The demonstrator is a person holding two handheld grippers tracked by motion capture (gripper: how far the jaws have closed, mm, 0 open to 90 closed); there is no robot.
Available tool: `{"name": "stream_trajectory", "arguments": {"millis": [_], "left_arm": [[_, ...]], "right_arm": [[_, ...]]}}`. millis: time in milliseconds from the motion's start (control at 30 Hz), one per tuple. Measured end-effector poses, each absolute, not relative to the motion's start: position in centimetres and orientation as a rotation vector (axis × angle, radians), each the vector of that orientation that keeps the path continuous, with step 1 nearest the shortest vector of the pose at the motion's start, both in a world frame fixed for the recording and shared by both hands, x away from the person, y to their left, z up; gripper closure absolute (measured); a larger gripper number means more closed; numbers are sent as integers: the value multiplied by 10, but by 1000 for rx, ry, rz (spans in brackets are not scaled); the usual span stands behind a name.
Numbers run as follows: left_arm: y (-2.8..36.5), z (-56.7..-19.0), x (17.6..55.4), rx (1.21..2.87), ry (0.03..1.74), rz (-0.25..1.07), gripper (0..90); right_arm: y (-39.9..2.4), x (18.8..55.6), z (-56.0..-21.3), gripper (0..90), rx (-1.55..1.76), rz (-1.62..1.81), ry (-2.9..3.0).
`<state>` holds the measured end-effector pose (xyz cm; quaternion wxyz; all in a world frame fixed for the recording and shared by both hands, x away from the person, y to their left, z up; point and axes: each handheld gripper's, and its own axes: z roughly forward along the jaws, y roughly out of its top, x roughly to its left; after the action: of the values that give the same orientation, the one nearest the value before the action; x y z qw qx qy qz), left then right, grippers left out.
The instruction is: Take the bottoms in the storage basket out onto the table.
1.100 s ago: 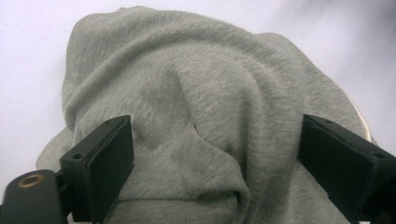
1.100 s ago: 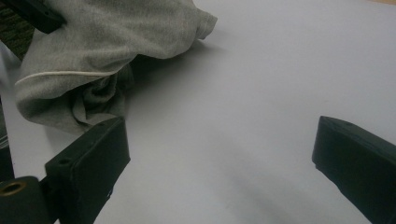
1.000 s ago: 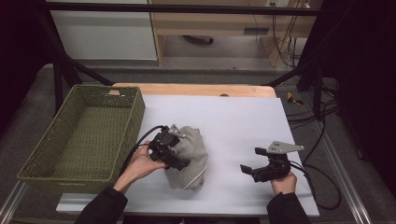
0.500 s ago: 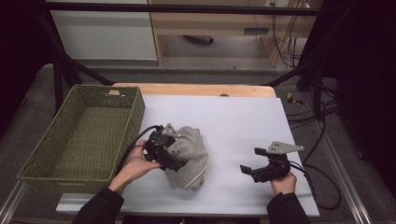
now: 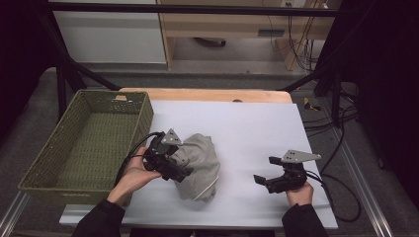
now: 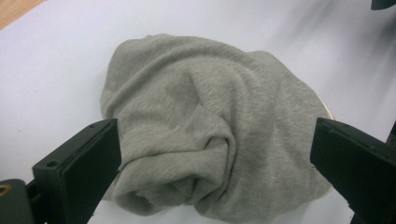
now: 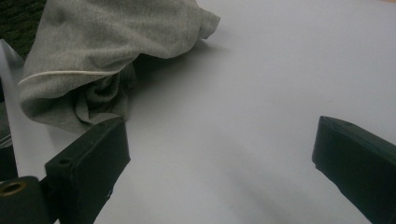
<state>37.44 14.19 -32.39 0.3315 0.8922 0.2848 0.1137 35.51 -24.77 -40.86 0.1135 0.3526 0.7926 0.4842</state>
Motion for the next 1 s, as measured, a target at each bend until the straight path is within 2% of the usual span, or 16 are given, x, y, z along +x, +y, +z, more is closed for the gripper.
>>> {"name": "stream_trajectory", "arguments": {"millis": [1000], "left_arm": [[205, -316, 378, 2202, 822, 363, 18]], "right_arm": [[-248, 355, -408, 46, 1035, 1418, 2325]]}}
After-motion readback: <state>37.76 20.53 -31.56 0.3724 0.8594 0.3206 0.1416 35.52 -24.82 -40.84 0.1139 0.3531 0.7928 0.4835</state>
